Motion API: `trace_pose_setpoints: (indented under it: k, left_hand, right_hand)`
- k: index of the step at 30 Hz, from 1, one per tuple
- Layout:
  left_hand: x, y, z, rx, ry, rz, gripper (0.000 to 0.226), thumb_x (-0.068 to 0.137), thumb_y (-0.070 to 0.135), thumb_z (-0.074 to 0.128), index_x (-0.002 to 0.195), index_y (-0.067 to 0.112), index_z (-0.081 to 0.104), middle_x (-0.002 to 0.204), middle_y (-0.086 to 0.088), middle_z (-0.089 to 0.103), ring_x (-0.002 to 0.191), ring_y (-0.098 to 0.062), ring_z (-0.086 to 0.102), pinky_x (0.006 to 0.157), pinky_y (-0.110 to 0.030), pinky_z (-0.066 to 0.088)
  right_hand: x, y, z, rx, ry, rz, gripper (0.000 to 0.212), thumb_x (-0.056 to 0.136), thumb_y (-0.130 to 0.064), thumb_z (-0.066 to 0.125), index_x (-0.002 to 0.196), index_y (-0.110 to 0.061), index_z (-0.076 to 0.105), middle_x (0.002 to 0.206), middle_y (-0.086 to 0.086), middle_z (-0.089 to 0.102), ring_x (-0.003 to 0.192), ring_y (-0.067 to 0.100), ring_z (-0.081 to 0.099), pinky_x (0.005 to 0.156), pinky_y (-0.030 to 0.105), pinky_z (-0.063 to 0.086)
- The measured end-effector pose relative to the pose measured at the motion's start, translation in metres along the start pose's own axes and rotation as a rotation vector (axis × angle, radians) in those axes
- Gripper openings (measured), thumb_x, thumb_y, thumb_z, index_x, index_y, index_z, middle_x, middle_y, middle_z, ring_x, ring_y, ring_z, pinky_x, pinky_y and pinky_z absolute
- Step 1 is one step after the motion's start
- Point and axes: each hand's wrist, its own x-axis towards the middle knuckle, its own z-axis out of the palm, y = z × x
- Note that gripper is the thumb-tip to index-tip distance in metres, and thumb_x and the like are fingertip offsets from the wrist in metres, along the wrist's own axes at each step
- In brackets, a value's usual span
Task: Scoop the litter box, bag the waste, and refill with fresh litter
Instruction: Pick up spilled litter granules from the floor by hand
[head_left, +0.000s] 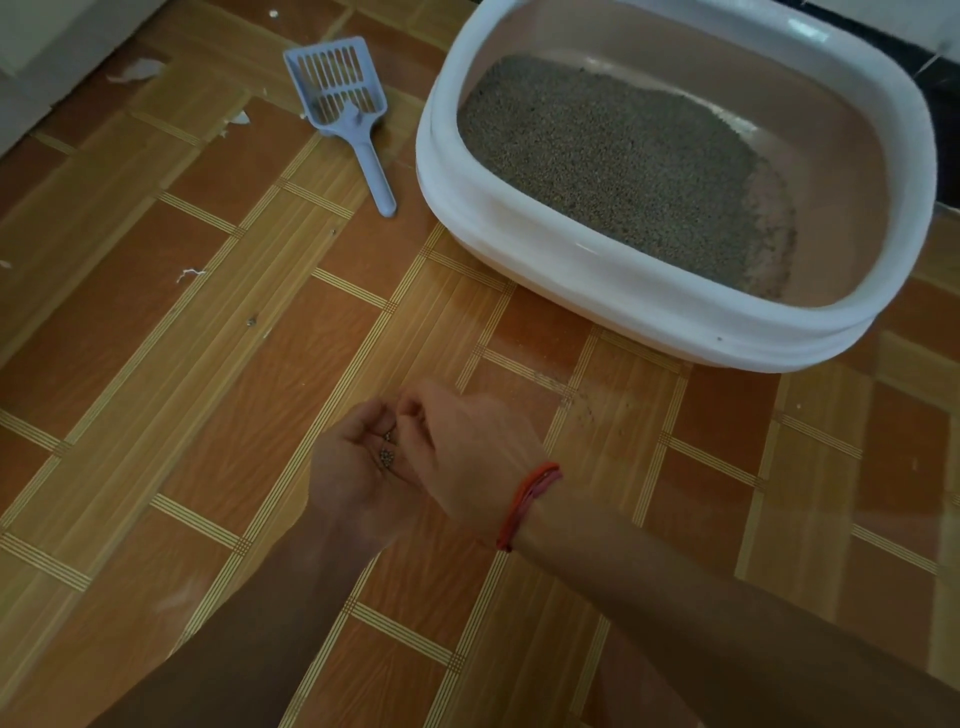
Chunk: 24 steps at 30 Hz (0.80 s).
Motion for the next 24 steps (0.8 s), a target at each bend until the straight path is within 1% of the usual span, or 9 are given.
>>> trace_pose_setpoints:
  k: [2,6,10,13,17,19,21,22,24]
  left_hand:
    - [-0.003,-0.001,0.005,0.005,-0.021,-0.024,0.050,0.101,0.029,0.031,0.108,-0.005,0.068,0.110,-0.018,0.070,0.106,-0.027,0.069,0.099,-0.038,0.052]
    - [-0.006,-0.003,0.013,-0.051,0.002,0.000,0.044,0.101,0.024,0.034,0.107,-0.004,0.067,0.109,-0.018,0.072,0.104,-0.028,0.071,0.087,-0.042,0.058]
    - [-0.007,-0.005,0.012,-0.040,-0.019,-0.020,0.047,0.102,0.025,0.032,0.102,-0.004,0.069,0.106,-0.017,0.072,0.104,-0.027,0.071,0.086,-0.041,0.058]
    - [-0.006,-0.005,0.010,0.028,-0.060,-0.054,0.052,0.102,0.029,0.029,0.103,-0.003,0.070,0.110,-0.017,0.071,0.104,-0.026,0.070,0.092,-0.038,0.056]
    - [-0.001,-0.006,0.006,0.053,-0.079,-0.082,0.055,0.102,0.032,0.029,0.107,-0.003,0.071,0.114,-0.016,0.068,0.108,-0.025,0.065,0.106,-0.037,0.046]
    - [0.000,-0.007,0.008,0.017,-0.056,-0.055,0.050,0.102,0.029,0.032,0.111,-0.005,0.067,0.109,-0.017,0.068,0.103,-0.025,0.069,0.096,-0.036,0.054]
    - [0.000,-0.009,0.012,-0.032,-0.025,-0.009,0.048,0.103,0.025,0.033,0.102,-0.007,0.070,0.102,-0.018,0.071,0.093,-0.027,0.073,0.079,-0.037,0.061]
    - [-0.001,-0.010,0.014,-0.046,-0.009,0.007,0.050,0.103,0.023,0.034,0.093,-0.007,0.073,0.102,-0.020,0.073,0.095,-0.029,0.073,0.077,-0.040,0.062]
    - [-0.001,-0.010,0.017,-0.042,0.015,0.021,0.052,0.102,0.021,0.036,0.086,-0.007,0.077,0.111,-0.022,0.072,0.104,-0.033,0.071,0.088,-0.046,0.057]
  right_hand:
    - [-0.005,-0.009,-0.003,-0.021,-0.003,-0.040,0.024,0.101,-0.034,0.034,0.106,-0.020,0.052,0.087,0.001,0.064,0.072,0.021,0.063,0.066,0.042,0.054]
    - [-0.010,-0.009,-0.003,-0.051,-0.006,-0.038,0.027,0.102,-0.032,0.031,0.102,-0.017,0.054,0.083,0.003,0.065,0.072,0.023,0.063,0.066,0.044,0.053]
    - [-0.012,-0.007,-0.007,-0.043,0.024,-0.045,0.027,0.102,-0.033,0.032,0.099,-0.016,0.054,0.079,0.002,0.063,0.068,0.021,0.061,0.064,0.043,0.053]
    - [-0.011,-0.003,-0.009,-0.023,0.005,-0.016,0.026,0.101,-0.038,0.036,0.103,-0.018,0.053,0.086,0.002,0.065,0.077,0.021,0.063,0.069,0.042,0.053]
    - [-0.013,0.000,-0.012,0.012,0.004,-0.012,0.029,0.098,-0.045,0.040,0.110,-0.021,0.051,0.093,-0.001,0.067,0.085,0.020,0.064,0.072,0.040,0.053]
    - [-0.016,0.005,-0.016,0.039,0.049,-0.014,0.025,0.098,-0.044,0.042,0.109,-0.023,0.052,0.092,-0.003,0.068,0.083,0.018,0.065,0.069,0.037,0.053]
    - [-0.019,0.016,-0.020,0.054,0.099,0.017,0.019,0.098,-0.040,0.043,0.106,-0.026,0.053,0.084,-0.007,0.068,0.077,0.015,0.064,0.065,0.035,0.052]
    - [-0.021,0.024,-0.021,0.054,0.127,0.047,0.017,0.099,-0.038,0.043,0.104,-0.026,0.054,0.078,-0.007,0.066,0.072,0.014,0.063,0.063,0.036,0.052]
    - [-0.024,0.044,-0.023,0.046,0.168,0.131,0.015,0.099,-0.036,0.043,0.099,-0.027,0.056,0.070,-0.008,0.061,0.064,0.012,0.058,0.061,0.037,0.052]
